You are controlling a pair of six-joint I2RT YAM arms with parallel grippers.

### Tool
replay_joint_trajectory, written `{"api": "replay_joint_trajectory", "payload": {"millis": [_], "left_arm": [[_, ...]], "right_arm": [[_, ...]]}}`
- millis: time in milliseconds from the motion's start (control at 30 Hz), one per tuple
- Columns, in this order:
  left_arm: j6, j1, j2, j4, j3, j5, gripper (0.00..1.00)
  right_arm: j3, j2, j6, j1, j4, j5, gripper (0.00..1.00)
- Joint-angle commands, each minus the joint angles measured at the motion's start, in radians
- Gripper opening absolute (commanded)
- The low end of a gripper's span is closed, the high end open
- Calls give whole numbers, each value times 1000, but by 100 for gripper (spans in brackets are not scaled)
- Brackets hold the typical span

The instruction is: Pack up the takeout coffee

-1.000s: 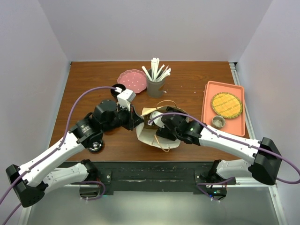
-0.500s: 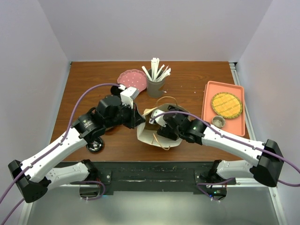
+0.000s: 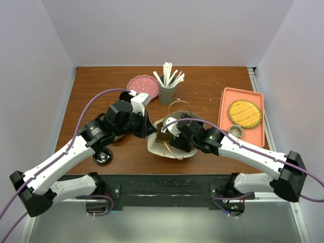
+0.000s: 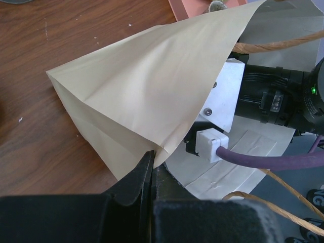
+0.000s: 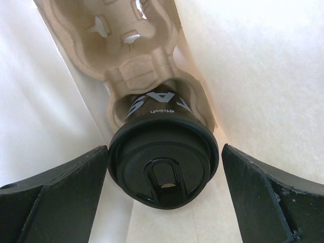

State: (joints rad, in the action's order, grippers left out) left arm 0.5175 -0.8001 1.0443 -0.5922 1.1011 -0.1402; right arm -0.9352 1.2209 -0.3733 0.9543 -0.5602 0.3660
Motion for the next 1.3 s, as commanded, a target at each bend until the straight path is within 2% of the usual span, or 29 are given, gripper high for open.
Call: {"api": "replay_joint_trajectory", "payload": {"millis": [0, 500, 867, 1267], "left_arm": [[29, -5, 6, -70, 36, -25, 0], [45, -5, 42, -86, 55, -27, 0], [68, -5, 109, -175, 193, -4, 0], [102, -5, 105, -182, 183, -4, 0]], "right_arm": [[-53, -32, 31, -22, 40, 21, 99], [-59, -43, -29, -23, 48, -18, 99], [-50, -73, -53, -25, 19, -64, 92], [-76, -69, -55, -23, 5, -113, 91]]}}
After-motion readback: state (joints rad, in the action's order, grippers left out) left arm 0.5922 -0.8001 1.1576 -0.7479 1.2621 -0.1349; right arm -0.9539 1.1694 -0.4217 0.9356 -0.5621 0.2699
